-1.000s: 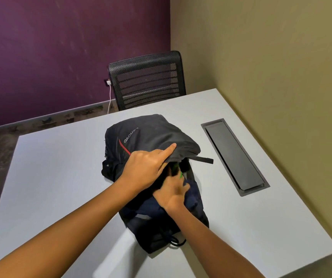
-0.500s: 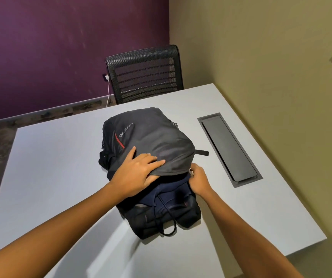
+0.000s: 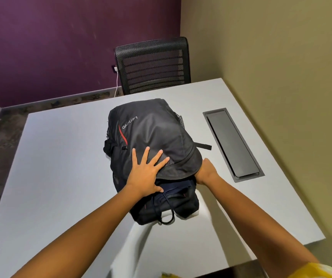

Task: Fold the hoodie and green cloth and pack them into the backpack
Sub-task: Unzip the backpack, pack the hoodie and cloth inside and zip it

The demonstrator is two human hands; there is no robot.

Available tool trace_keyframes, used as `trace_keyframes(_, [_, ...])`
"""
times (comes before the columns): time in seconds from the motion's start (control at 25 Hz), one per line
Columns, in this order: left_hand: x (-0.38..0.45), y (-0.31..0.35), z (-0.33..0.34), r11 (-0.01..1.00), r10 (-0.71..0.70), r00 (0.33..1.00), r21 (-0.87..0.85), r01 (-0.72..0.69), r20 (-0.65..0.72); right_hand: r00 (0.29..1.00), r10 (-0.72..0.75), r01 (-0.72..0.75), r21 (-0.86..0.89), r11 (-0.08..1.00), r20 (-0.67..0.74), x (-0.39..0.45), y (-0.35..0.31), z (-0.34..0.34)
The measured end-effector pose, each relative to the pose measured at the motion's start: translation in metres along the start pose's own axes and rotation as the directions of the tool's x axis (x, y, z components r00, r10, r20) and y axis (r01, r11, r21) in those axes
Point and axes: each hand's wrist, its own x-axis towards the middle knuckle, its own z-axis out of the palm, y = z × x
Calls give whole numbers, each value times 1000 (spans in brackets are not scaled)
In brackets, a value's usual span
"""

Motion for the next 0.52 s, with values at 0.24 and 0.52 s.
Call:
trace_keyframes(0.24, [16,10,5,993,-106,994,-54,107,32,965,-214,223,-42,974,154,-41,8,17])
trace_keyframes(0.52, [22,15,13,989,-134,989,-50,137,60,961,-264,237,242,941,84,-73,-14,27])
